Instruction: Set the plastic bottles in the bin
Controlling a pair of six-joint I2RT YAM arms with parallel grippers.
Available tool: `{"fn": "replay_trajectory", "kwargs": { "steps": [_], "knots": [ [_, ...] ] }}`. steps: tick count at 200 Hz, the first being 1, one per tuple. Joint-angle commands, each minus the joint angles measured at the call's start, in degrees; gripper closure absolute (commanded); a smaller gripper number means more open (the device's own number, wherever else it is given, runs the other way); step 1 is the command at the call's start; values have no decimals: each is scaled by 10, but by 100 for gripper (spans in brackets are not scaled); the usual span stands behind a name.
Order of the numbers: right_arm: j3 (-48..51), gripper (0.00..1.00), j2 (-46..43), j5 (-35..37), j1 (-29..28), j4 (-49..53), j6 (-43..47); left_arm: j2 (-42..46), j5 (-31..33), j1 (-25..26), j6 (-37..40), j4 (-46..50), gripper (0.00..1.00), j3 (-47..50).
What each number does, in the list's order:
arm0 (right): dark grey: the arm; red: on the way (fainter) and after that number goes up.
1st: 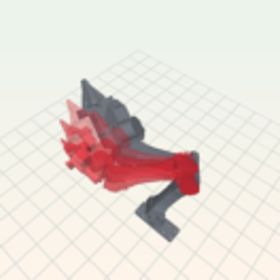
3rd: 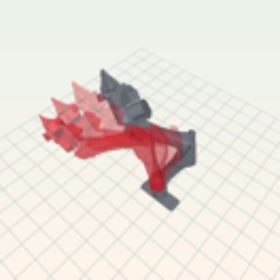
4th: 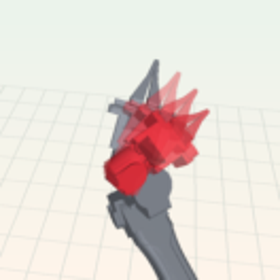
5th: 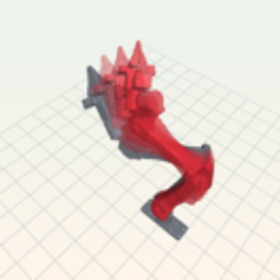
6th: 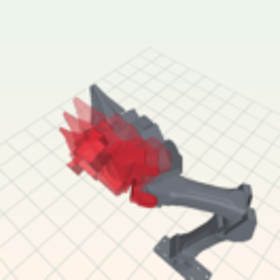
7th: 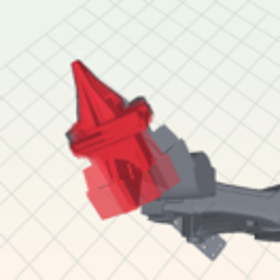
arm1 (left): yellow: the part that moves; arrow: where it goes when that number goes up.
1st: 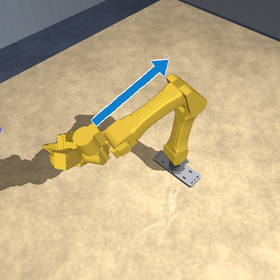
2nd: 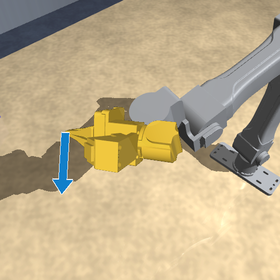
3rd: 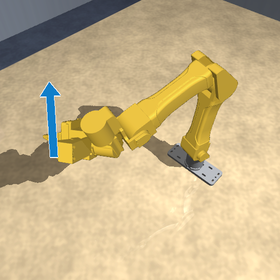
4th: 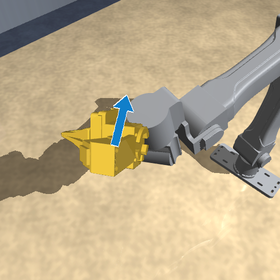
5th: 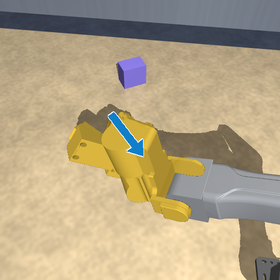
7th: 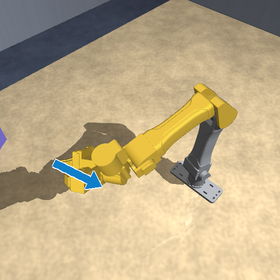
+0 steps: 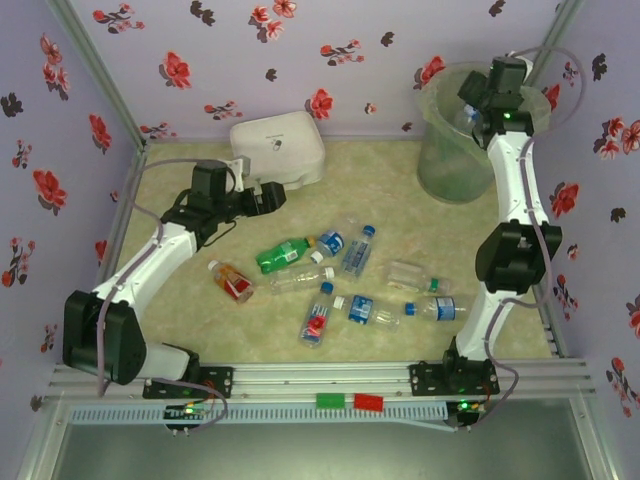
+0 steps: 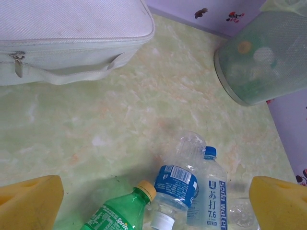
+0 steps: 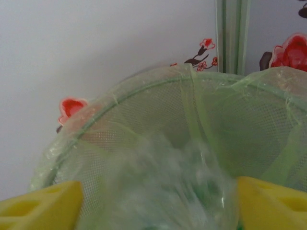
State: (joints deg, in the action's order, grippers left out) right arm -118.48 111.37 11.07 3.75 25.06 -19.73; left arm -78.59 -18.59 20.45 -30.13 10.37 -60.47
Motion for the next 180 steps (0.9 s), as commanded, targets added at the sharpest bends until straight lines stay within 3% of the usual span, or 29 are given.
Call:
{"fn": "replay_trajectory", "kwargs": {
  "steps": [1, 31, 77, 131, 180],
  "knots": [
    [-35, 1, -9, 15, -1, 9, 18, 17, 11, -2, -4, 4, 0, 4],
    [-35, 0, -38, 0, -5, 28, 14, 16, 13, -2, 0, 1, 0, 6],
    [5, 0, -100, 18, -56, 153, 17, -6, 17, -2, 6, -18, 0, 4],
    [210, 0, -231, 11, -129, 233, -34, -53, 0, 7, 10, -84, 0, 0],
    [421, 0, -354, 18, -180, 273, -186, -103, -4, 14, -19, -139, 0, -2]
  ]
}}
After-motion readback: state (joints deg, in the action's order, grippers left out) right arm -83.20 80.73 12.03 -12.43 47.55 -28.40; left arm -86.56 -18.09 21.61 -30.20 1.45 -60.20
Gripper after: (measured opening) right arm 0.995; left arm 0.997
